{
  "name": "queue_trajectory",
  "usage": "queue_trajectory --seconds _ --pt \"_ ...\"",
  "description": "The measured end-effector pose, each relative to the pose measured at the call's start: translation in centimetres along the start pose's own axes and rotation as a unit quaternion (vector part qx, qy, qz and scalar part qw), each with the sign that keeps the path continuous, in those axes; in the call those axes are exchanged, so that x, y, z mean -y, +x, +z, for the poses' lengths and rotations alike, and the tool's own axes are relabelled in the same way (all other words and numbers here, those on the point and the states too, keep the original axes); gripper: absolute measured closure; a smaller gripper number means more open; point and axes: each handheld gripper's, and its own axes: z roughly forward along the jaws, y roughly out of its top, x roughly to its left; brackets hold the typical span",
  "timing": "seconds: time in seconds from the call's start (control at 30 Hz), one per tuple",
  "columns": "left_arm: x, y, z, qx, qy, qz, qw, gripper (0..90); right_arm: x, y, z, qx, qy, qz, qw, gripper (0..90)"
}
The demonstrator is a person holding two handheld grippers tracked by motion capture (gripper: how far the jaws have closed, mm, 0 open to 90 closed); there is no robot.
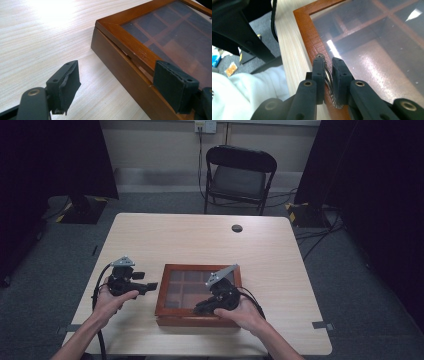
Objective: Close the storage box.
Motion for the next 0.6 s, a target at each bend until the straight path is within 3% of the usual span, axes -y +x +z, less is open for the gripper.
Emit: queue_trajectory --seconds 0.43,0.6 --pt "0.0 -0.1 0.1 0.002 0.005 0.003 1.0 21.3 0.8 -0.4 1.4 0.001 0.026 0.007 0.9996 82.1" --pt "0.0 -0.1 0.2 0.002 0.008 0.004 1.0 21.3 0.9 -0.5 1.5 -0.002 0.021 0.005 0.9998 82.0"
